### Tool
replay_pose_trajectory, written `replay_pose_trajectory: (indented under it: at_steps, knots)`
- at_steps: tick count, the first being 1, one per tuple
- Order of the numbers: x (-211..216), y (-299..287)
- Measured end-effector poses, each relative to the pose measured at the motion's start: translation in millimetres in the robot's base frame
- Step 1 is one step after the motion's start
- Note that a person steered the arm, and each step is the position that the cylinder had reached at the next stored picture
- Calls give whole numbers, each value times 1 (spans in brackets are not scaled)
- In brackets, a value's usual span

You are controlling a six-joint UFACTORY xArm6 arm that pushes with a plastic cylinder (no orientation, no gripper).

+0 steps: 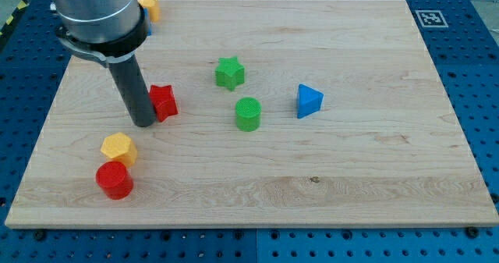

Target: Slide the red star diagonally to the green star

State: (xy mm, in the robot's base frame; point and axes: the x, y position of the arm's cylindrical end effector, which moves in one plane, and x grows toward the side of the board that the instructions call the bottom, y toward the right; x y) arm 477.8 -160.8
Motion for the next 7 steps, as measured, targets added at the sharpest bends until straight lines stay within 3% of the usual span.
replay_pose_trajectory:
  at_steps: [1,2,4,6,7]
  knots:
    - [-17,-38]
    - [-29,-34]
    - [-22,24]
    - [-14,-8]
    - [11,21]
